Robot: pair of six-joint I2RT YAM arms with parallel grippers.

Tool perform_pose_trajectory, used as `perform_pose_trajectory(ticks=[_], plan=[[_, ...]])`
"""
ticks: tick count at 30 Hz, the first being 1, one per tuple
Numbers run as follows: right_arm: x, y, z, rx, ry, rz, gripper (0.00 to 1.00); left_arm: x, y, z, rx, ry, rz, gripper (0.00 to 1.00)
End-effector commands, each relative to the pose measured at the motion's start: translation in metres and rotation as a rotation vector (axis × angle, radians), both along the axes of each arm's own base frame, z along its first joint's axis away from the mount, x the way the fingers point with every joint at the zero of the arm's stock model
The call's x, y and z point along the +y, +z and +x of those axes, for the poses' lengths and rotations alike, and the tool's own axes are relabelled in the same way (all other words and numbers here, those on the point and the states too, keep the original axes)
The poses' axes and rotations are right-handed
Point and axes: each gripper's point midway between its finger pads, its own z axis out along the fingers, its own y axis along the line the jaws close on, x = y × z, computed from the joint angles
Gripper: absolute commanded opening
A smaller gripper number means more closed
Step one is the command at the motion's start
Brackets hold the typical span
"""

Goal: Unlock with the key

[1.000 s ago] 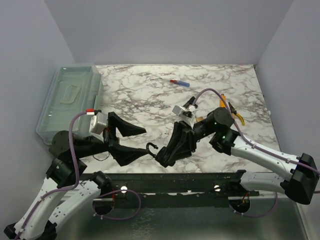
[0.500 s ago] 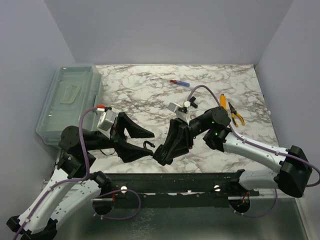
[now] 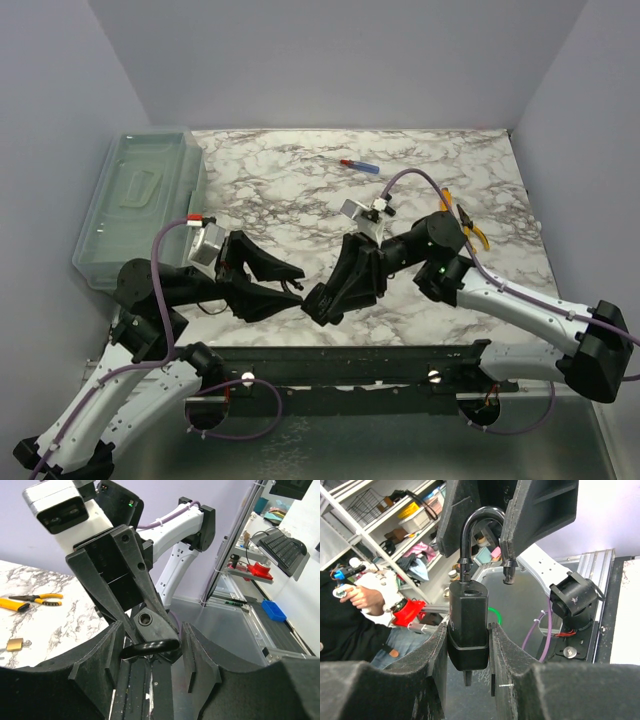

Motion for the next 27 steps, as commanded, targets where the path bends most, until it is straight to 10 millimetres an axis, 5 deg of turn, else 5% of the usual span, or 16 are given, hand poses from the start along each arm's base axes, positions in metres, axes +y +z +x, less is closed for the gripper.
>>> perform_pose_trajectory(ticks=[1, 11, 27], plan=[[0.004, 0.034, 0.026, -0.008, -0.185, 0.090, 0.00, 0.003, -0.006, -0.004, 0.009, 0.000, 0.019, 0.52], [0.005, 0.036, 0.048, 0.017, -0.331, 0.073, 0.00, 0.006, -0.008, 0.007, 0.057, 0.087, 0.020, 0.45], [0.004, 0.023, 0.091, 0.001, -0.596, -0.019, 0.00, 0.017, -0.037, 0.070, 0.259, 0.437, 0.095, 0.20]])
